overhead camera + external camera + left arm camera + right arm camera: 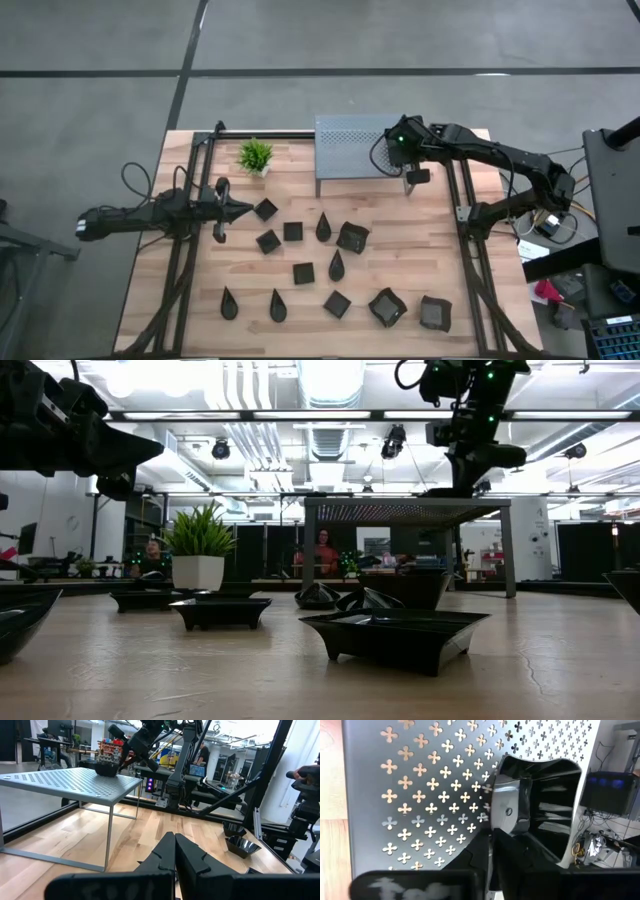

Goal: Pick & Place Mini shaped plates
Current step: Put the black distorted square plate on the shelf, then stack the black distorted square plate on top of the black distorted square plate on the shelf

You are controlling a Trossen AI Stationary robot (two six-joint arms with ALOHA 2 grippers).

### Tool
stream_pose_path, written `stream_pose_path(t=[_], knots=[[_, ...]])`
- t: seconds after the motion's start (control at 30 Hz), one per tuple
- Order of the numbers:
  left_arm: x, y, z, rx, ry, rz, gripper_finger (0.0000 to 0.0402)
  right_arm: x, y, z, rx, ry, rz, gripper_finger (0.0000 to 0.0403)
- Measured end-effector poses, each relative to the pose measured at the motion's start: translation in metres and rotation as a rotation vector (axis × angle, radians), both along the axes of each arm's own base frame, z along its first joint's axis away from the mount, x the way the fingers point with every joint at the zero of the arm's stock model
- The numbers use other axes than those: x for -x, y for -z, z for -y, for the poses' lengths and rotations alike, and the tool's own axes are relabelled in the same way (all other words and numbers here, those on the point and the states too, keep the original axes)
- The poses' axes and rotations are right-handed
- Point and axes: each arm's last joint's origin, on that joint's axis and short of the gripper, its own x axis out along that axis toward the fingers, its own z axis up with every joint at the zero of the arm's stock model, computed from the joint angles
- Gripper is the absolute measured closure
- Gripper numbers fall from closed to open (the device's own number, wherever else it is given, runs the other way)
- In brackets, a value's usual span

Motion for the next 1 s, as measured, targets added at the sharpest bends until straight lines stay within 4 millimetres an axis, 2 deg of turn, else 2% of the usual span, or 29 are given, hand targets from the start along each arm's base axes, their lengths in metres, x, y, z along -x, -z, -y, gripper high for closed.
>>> stream_pose_path(t=[0.3,0.43,0.57,0.8,1.0], knots=[[0.0,0.0,0.0,0.0,0.001,0.0,0.0396,0.004,-0.005,-0.003,0.009,0.011,0.03,0.0319],[0.0,0.0,0.0,0.0,0.001,0.0,0.0396,0.01,-0.015,-0.006,0.006,0.055,0.071,0.0304],[0.0,0.0,0.0,0.0,0.0,0.0,0.0396,0.014,-0.033,-0.017,-0.025,0.151,0.173,0.0298],[0.0,0.0,0.0,0.0,0.0,0.001,0.0396,0.016,-0.052,-0.041,-0.237,0.25,0.321,0.0311],[0.0,0.0,0.0,0.0,0.0,0.001,0.0396,0.017,-0.059,-0.069,-0.524,0.288,0.355,0.0326]])
